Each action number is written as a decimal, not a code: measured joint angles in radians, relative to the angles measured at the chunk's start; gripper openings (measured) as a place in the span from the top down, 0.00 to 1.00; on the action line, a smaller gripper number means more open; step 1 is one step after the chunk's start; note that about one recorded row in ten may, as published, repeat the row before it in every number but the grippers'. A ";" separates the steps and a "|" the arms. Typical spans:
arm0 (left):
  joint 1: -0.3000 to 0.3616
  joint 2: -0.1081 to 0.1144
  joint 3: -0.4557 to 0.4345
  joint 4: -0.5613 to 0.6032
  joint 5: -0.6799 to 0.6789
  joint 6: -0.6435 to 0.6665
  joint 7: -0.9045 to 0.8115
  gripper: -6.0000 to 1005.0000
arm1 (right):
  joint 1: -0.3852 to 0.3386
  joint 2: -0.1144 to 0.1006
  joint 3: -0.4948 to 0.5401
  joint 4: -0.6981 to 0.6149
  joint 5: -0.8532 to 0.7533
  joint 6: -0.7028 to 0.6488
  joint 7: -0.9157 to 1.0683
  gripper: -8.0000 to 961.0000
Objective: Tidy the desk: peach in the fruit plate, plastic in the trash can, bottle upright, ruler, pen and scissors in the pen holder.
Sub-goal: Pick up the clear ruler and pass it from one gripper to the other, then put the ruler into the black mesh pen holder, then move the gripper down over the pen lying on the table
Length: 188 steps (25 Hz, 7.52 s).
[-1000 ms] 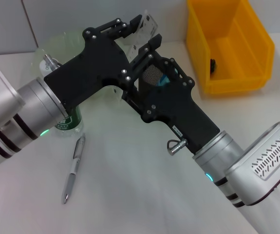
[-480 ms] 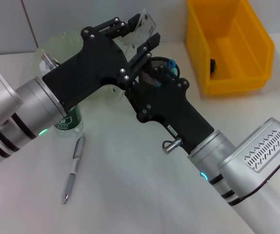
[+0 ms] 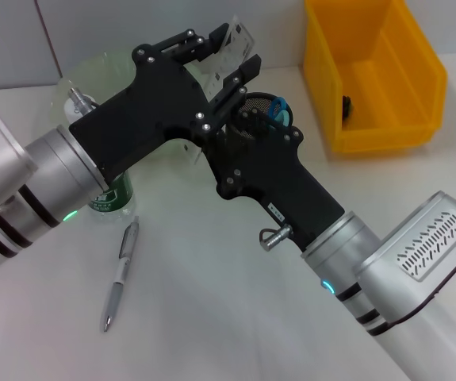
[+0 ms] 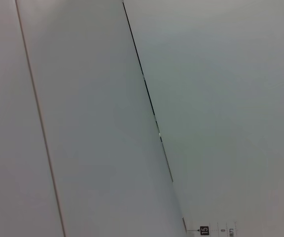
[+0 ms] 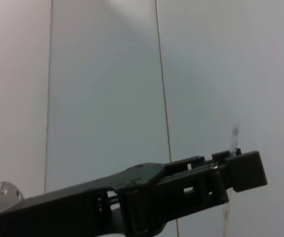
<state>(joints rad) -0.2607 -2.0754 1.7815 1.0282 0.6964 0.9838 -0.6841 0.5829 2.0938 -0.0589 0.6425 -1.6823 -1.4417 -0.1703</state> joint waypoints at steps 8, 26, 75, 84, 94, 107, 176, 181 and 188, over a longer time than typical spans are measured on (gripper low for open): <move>0.000 0.001 0.000 -0.003 0.000 0.001 0.000 0.48 | 0.010 0.000 0.025 0.019 -0.001 0.025 0.000 0.79; -0.002 -0.001 0.003 -0.015 0.001 0.005 0.015 0.46 | -0.036 0.000 0.125 0.061 -0.079 0.079 -0.014 0.92; 0.181 0.015 -0.181 -0.284 0.102 0.505 -0.079 0.26 | 0.011 -0.007 0.373 -0.164 -0.172 0.243 0.103 0.90; 0.174 0.013 -0.181 -0.288 0.129 0.506 -0.072 0.27 | 0.026 -0.004 0.373 -0.170 -0.171 0.306 0.103 0.87; 0.137 0.013 -0.181 -0.325 0.129 0.507 -0.069 0.27 | 0.038 -0.003 0.375 -0.187 -0.171 0.371 0.124 0.85; 0.132 0.028 -0.186 -0.323 0.129 0.522 -0.137 0.27 | -0.072 -0.017 0.371 -0.151 -0.236 0.152 0.181 0.65; -0.297 -0.005 -0.165 0.268 1.914 0.357 -2.197 0.28 | 0.005 -0.034 -0.175 -1.508 -0.580 -0.361 1.496 0.22; -0.316 -0.005 -0.158 0.240 1.934 0.360 -2.198 0.28 | 0.003 -0.032 -0.175 -1.509 -0.579 -0.360 1.494 0.22; -0.324 -0.005 -0.157 0.227 1.963 0.373 -2.198 0.29 | -0.001 -0.031 -0.176 -1.508 -0.569 -0.354 1.493 0.22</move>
<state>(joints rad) -0.5843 -2.0800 1.6247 1.2551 2.6597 1.3568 -2.8823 0.5816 2.0630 -0.2348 -0.8651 -2.2512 -1.7959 1.3226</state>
